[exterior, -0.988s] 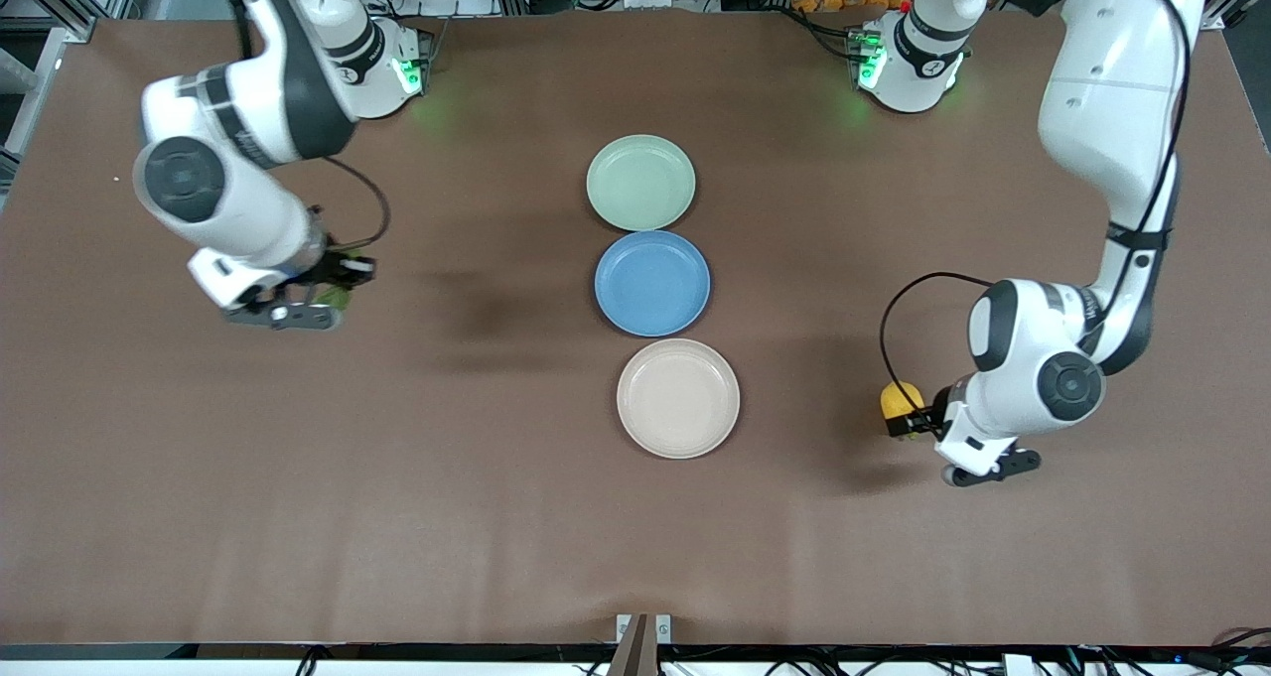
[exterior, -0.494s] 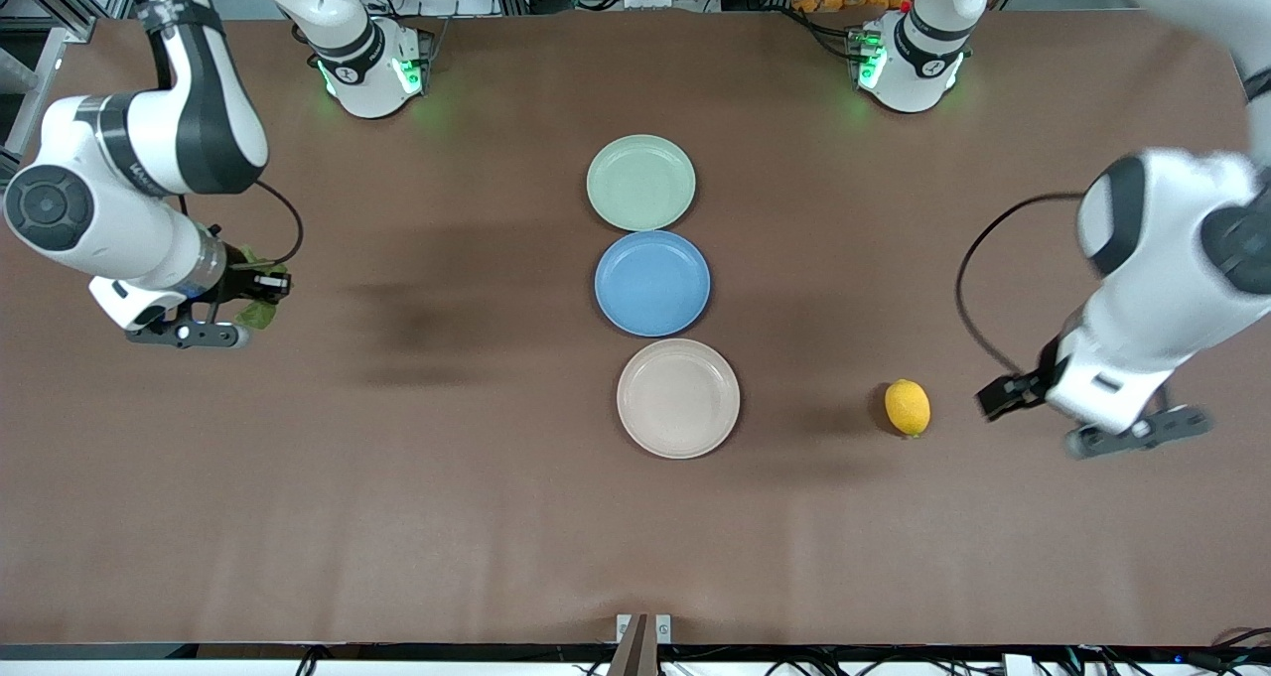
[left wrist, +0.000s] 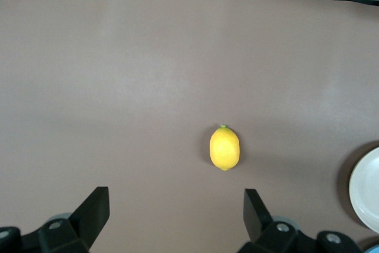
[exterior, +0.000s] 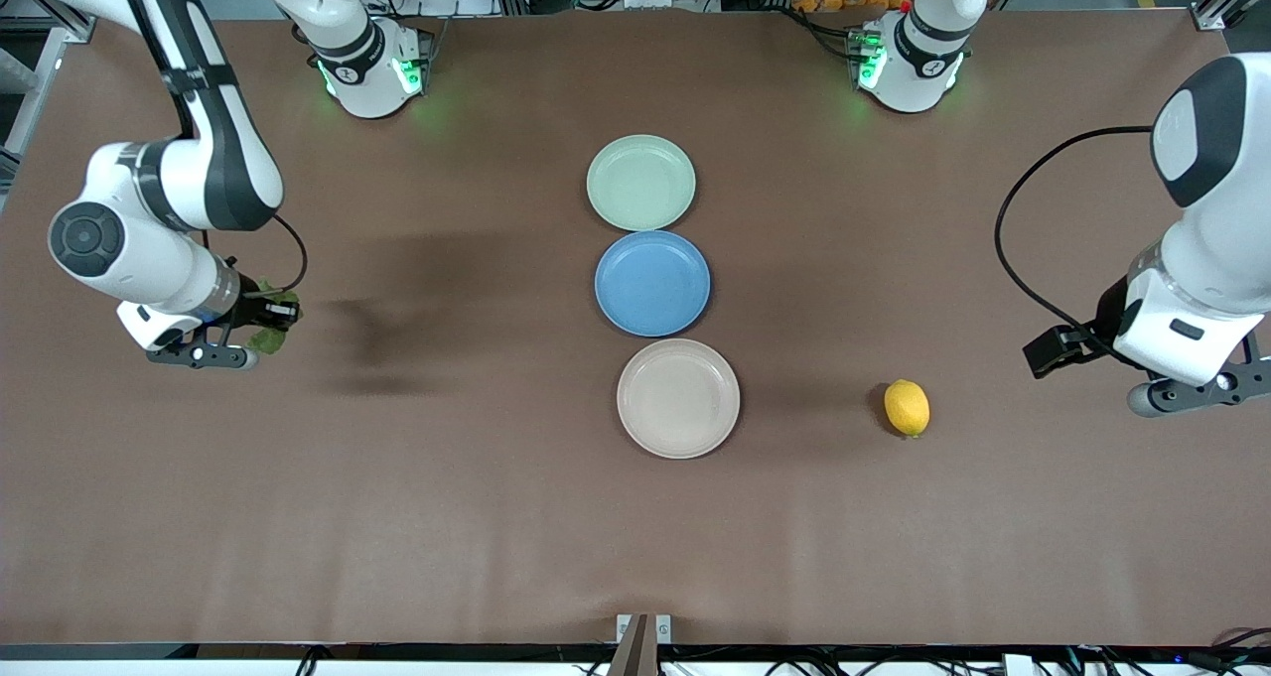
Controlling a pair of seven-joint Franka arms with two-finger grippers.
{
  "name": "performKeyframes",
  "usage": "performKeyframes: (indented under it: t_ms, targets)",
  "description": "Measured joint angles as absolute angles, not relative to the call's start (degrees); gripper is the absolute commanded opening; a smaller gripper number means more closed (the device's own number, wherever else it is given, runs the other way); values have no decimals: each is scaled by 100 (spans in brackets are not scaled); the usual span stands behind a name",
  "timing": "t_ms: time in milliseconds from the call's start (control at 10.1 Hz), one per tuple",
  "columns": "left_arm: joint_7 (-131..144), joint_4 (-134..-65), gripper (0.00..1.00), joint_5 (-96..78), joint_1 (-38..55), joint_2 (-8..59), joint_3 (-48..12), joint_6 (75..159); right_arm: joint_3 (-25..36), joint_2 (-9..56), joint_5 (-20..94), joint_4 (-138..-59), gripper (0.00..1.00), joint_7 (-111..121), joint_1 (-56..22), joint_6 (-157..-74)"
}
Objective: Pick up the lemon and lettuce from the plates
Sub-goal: 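Carry the lettuce with the right gripper away from the plates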
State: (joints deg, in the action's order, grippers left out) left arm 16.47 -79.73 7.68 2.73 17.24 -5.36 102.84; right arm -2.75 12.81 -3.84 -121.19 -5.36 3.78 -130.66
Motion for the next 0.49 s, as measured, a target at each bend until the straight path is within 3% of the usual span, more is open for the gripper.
performKeyframes:
  t_ms: [198,494]
  targets:
    - [1355,-7899,100,768,190,1559,-534,10266,-254,1628,-384,-12485,0,-382,555,-14077]
    - [1298,-7886,100,768,142,1303,-547,10157,-254,2099,-384,-12654,0,-369,590,-14789]
